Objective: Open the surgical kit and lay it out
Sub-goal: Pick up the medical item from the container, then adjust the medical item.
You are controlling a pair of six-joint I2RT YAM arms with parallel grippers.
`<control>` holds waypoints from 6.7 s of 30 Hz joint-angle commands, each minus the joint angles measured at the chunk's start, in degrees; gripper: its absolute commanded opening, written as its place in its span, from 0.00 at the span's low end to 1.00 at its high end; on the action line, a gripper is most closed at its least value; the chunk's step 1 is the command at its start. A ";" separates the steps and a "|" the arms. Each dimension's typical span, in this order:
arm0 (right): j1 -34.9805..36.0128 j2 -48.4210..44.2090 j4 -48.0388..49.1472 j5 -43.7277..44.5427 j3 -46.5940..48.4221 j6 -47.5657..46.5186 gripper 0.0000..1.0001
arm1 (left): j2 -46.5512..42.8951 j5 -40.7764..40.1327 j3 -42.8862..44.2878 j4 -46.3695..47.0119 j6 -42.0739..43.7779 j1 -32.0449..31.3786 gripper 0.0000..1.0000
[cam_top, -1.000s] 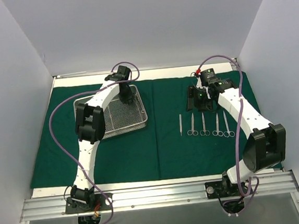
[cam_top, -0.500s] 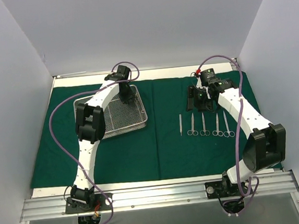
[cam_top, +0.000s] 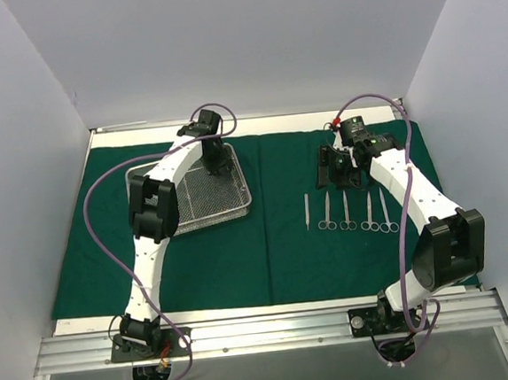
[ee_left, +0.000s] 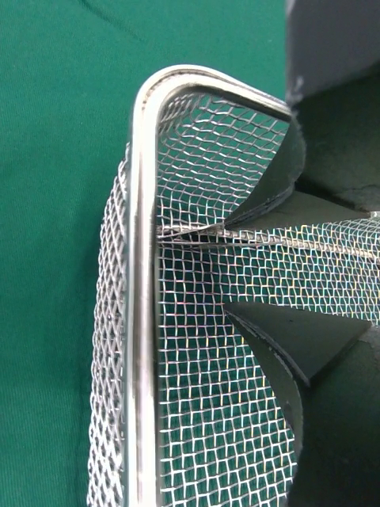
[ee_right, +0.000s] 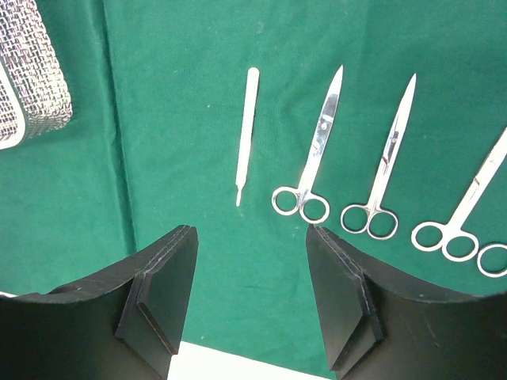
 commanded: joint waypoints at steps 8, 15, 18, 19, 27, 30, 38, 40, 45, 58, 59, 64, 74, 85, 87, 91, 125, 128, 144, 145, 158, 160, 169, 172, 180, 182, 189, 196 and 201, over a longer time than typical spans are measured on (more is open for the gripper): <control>-0.61 -0.93 -0.52 -0.87 0.88 -0.02 0.57 | 16.25 -2.28 16.29 -18.83 2.62 -0.50 0.59; -0.87 -2.96 0.18 -1.22 -1.23 0.86 0.57 | 18.38 -4.65 19.48 -21.68 6.93 -1.82 0.51; -0.87 -3.66 0.18 -1.31 -1.41 0.86 0.57 | 17.24 -3.25 17.20 -20.19 7.02 -1.38 0.38; -0.96 -3.92 0.10 -1.31 -1.32 0.77 0.57 | 17.06 -2.90 16.75 -20.01 7.11 -1.20 0.33; -1.04 -5.07 -0.43 -1.14 -1.32 0.77 0.57 | 15.92 -0.62 14.65 -17.82 6.93 -0.50 0.10; -1.04 -5.59 -0.43 -1.05 -1.93 0.77 0.58 | 13.82 -1.22 12.10 -16.06 6.49 -0.15 0.02; -1.13 -4.89 -0.17 -1.40 -1.41 0.86 0.58 | 7.93 -2.37 9.10 -13.77 6.76 0.38 0.02; -1.13 -4.80 -0.17 -1.22 -1.32 0.77 0.58 | 5.99 -2.98 7.36 -12.46 6.93 0.29 0.02; -1.13 -4.54 -0.25 -0.79 -1.14 0.60 0.58 | -0.51 -3.87 6.11 -12.01 8.24 0.73 0.02; -1.04 1.52 1.32 -9.00 6.06 0.86 0.56 | -12.55 11.18 3.23 -11.43 16.06 4.60 0.02; -1.13 2.05 2.37 -11.66 6.41 0.77 0.57 | -14.56 14.47 2.34 -10.01 17.99 4.77 0.02; -0.52 7.50 13.25 -32.57 8.26 4.54 0.59 | -23.01 36.27 -11.69 7.65 17.57 5.21 0.02; 2.20 14.44 50.16 -50.17 9.76 28.62 0.63 | -33.91 57.30 -28.94 32.01 3.69 3.55 0.02; 3.35 17.08 44.95 -48.95 13.00 27.50 0.56 | -36.47 58.98 -32.29 30.35 6.05 1.52 0.02; 3.52 17.34 44.04 -48.77 13.45 26.53 0.55 | -36.73 59.07 -32.99 30.87 5.88 1.35 0.02; 3.53 17.70 41.94 -48.16 13.71 25.30 0.54 | -37.17 59.68 -33.87 31.85 5.26 0.73 0.02; 5.28 14.36 31.82 -43.58 15.47 25.29 0.00 | -45.09 61.88 -42.58 37.56 7.90 -1.19 0.94; 6.07 14.01 33.06 -44.11 16.17 27.49 0.00 | -43.76 62.31 -42.75 40.26 6.68 -2.52 0.94; 7.22 10.05 43.07 -45.17 12.04 34.79 0.00 | -43.68 64.24 -48.11 55.91 -1.41 -2.87 0.94; 7.30 9.96 43.16 -45.17 11.96 34.87 0.00 | -43.50 64.51 -48.38 59.32 -3.94 -2.87 0.97; 7.31 10.58 47.55 -43.50 12.31 36.19 0.00 | -40.78 71.28 -52.95 81.67 -21.27 -3.40 0.33; 7.39 10.58 47.91 -42.97 12.39 36.37 0.00 | -40.42 71.63 -53.56 85.09 -23.99 -3.40 0.20; 7.13 10.84 18.95 -31.49 23.70 12.27 0.42 | -40.07 71.99 -54.53 85.02 -27.25 -2.00 0.02; 7.74 9.97 8.56 -20.35 26.71 0.04 0.52 | -40.34 72.60 -55.32 84.58 -28.22 -1.47 0.02; 18.88 -5.39 15.54 8.43 12.59 -28.72 0.77 | -43.31 74.71 -60.59 93.21 -40.70 -1.55 0.02; 21.44 -9.00 18.36 13.33 8.63 -34.53 1.00 | -44.72 74.36 -61.21 89.96 -39.05 -1.55 0.02; 25.06 -17.29 12.60 -0.31 4.74 -51.76 0.96 | -49.04 73.13 -53.13 31.41 -2.16 -2.43 0.02; 30.16 -18.52 4.06 -3.84 2.99 -77.96 0.78 | -52.99 72.17 -53.65 14.19 12.63 -3.66 0.02; 34.37 -17.28 2.47 -5.10 5.10 -82.19 0.74 | -56.33 72.69 -58.65 18.37 9.41 -4.54 0.02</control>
